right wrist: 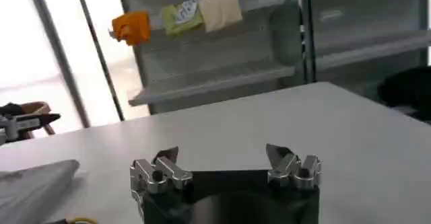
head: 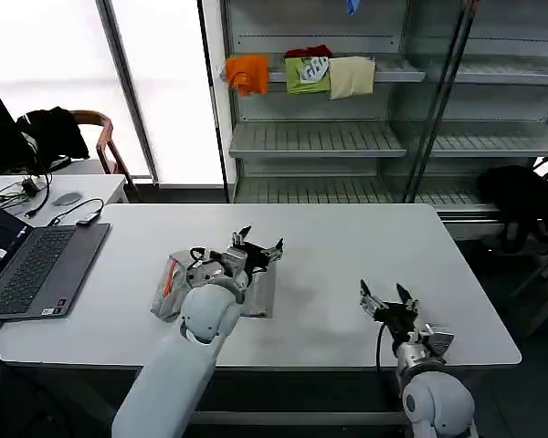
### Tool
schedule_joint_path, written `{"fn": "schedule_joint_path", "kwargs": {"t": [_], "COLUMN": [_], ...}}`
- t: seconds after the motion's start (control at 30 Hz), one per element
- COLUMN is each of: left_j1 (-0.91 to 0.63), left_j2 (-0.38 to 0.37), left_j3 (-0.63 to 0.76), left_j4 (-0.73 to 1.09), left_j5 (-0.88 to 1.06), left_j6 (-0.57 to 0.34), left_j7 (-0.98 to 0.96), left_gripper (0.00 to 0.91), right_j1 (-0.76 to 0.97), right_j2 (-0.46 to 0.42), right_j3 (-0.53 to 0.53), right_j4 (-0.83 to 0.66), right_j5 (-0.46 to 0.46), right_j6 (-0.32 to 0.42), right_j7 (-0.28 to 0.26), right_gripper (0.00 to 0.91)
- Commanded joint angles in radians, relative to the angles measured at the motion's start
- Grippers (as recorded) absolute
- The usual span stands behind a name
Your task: Fold and organize the clothes.
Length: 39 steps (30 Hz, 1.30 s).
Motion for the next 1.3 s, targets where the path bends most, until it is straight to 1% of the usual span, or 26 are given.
{"fn": "schedule_joint_path", "kwargs": {"t": [0.03,0.17,0.23,0.27,0.4,0.47,0.53,0.57,0.6,0.63,0.67,0.7,0.73,0.77,0.8,0.83,1.1,1.3], "left_j1": [0.052,0.106,0.132,0.147,0.204,0.231,0.249,0.255,0.261,0.264,0.269,0.272,0.274,0.275,0.276,0.276,0.281,0.292], "left_j2": [0.139,0.214,0.231,0.237,0.243,0.239,0.229,0.225,0.221,0.218,0.216,0.214,0.214,0.215,0.215,0.216,0.216,0.209], "left_j3": [-0.22,-0.341,-0.392,-0.418,-0.478,-0.497,-0.512,-0.518,-0.522,-0.527,-0.532,-0.536,-0.54,-0.542,-0.544,-0.546,-0.554,-0.557], "left_j4": [-0.098,-0.121,-0.131,-0.136,-0.15,-0.153,-0.153,-0.152,-0.151,-0.149,-0.149,-0.148,-0.148,-0.144,-0.142,-0.137,-0.116,-0.1], "left_j5": [-0.138,-0.202,-0.221,-0.229,-0.24,-0.24,-0.239,-0.239,-0.239,-0.239,-0.24,-0.24,-0.24,-0.241,-0.241,-0.241,-0.24,-0.238], "left_j6": [0.003,0.003,0.002,0.002,0.002,0.002,0.003,0.003,0.003,0.003,0.003,0.003,0.003,0.003,0.003,0.003,0.002,-0.005], "left_j7": [0.03,0.033,0.037,0.039,0.046,0.05,0.051,0.05,0.05,0.05,0.05,0.051,0.053,0.053,0.053,0.054,0.054,0.057], "left_gripper": [0.907,0.907,0.907,0.907,0.907,0.907,0.907,0.907,0.907,0.907,0.907,0.907,0.907,0.907,0.907,0.907,0.907,0.907], "right_j1": [0.186,0.318,0.366,0.379,0.403,0.406,0.409,0.409,0.409,0.409,0.41,0.411,0.413,0.414,0.415,0.416,0.411,0.408], "right_j2": [0.113,0.155,0.184,0.2,0.201,0.201,0.201,0.201,0.201,0.201,0.201,0.201,0.201,0.201,0.201,0.201,0.201,0.201], "right_j3": [-0.228,-0.307,-0.315,-0.313,-0.298,-0.316,-0.341,-0.347,-0.348,-0.348,-0.347,-0.348,-0.35,-0.351,-0.352,-0.357,-0.361,-0.343], "right_j4": [-0.134,-0.269,-0.329,-0.361,-0.455,-0.483,-0.508,-0.517,-0.523,-0.53,-0.532,-0.538,-0.541,-0.542,-0.542,-0.543,-0.531,-0.486], "right_j5": [0.142,0.204,0.222,0.224,0.241,0.269,0.292,0.302,0.302,0.301,0.299,0.297,0.298,0.299,0.299,0.299,0.3,0.29], "right_j6": [-0.129,-0.128,-0.128,-0.127,-0.128,-0.125,-0.109,-0.107,-0.106,-0.107,-0.109,-0.111,-0.111,-0.111,-0.113,-0.115,-0.098,-0.058], "right_j7": [-0.02,0.032,0.038,0.04,0.023,0.024,0.027,0.029,0.03,0.038,0.041,0.049,0.052,0.051,0.049,0.048,0.021,0.027], "right_gripper": [0.907,0.907,0.907,0.907,0.907,0.907,0.877,0.796,0.736,0.635,0.554,0.383,0.322,0.191,0.141,0.0,0.0,0.0]}}
